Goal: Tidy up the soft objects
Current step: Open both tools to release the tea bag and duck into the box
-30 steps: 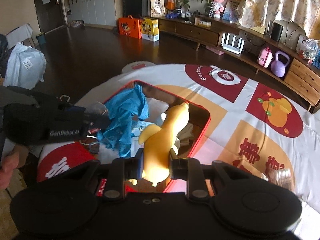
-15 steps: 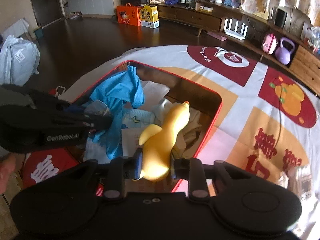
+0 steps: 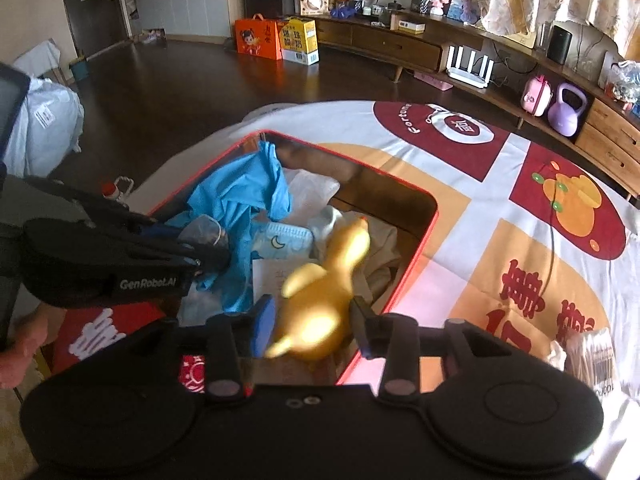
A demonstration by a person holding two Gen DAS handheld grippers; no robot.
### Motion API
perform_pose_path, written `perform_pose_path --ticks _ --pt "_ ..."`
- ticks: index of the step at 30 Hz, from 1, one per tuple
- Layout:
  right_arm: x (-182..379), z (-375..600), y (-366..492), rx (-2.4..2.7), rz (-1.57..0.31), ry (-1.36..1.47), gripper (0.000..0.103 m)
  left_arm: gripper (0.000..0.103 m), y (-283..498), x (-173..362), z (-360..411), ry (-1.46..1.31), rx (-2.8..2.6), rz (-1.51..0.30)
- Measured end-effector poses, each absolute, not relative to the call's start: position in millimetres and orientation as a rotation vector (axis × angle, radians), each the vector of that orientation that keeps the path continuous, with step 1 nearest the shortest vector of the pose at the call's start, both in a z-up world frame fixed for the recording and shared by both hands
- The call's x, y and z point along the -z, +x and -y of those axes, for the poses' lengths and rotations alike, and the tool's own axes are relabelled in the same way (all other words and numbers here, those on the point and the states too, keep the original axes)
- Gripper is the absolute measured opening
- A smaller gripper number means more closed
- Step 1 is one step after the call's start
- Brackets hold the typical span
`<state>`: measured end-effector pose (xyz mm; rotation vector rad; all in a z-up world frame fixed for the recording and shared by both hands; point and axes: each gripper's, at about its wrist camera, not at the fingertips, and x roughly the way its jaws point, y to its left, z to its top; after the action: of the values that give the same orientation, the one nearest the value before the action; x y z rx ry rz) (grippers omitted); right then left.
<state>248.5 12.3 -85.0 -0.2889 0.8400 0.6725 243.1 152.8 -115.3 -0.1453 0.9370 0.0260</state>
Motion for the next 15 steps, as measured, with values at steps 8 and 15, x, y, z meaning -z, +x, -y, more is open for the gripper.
perform_pose_path --ticks 8,15 --pt "70 1 235 -0.676 -0.815 -0.258 0.050 0.030 227 103 -148 -0.131 -0.032 -0.919" --pt "53 16 221 -0.685 -0.786 -0.213 0.058 0.071 213 91 -146 -0.144 -0.036 -0.875"
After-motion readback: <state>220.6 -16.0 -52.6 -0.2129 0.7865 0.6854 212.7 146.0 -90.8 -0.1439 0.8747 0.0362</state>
